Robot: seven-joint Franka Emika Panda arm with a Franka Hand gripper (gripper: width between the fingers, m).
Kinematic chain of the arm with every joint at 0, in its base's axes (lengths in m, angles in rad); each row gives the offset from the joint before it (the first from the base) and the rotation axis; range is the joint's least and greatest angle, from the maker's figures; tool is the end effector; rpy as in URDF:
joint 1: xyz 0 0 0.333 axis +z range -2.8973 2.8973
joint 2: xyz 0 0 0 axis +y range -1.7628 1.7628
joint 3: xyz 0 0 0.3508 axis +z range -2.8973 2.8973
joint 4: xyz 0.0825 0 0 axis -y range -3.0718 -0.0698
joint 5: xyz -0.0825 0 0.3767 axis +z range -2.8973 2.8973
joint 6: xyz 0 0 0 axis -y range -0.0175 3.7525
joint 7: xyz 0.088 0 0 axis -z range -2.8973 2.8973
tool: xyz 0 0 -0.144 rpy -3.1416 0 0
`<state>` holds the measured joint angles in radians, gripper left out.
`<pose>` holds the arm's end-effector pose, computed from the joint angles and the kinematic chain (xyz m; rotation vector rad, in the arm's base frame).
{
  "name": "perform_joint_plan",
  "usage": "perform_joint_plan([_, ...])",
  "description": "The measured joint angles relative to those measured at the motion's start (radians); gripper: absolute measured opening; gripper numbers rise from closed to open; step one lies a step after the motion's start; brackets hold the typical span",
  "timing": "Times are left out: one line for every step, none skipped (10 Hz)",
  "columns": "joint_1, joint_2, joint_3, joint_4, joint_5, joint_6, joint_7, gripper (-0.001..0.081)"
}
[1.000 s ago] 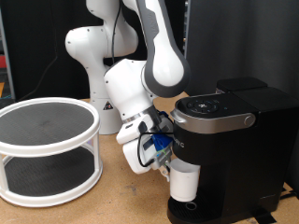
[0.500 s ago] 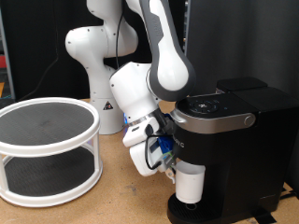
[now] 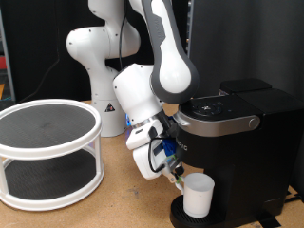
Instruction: Make a cup of coffee with the keurig machine
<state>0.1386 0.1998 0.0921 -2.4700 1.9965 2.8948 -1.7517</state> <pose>0.4482 0.0598 0.2090 -2.6894 -0.0455 -0.6963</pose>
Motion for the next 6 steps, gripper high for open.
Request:
perform_joint_plan([0.0, 0.0, 0.0, 0.0, 0.0, 0.001, 0.0, 0.0255])
perform_joint_plan([0.0, 0.0, 0.0, 0.0, 0.0, 0.001, 0.0, 0.0439])
perform_joint_plan([0.0, -0.001, 0.0, -0.002, -0.004, 0.001, 0.001, 0.0439])
perform_joint_plan([-0.003, -0.005, 0.0, -0.008, -0.033, 0.001, 0.023, 0.0574])
perform_joint_plan([-0.007, -0.013, -0.002, -0.024, -0.063, 0.001, 0.047, 0.0574])
perform_joint_plan([-0.014, -0.029, -0.005, -0.053, -0.114, 0.001, 0.079, 0.0756])
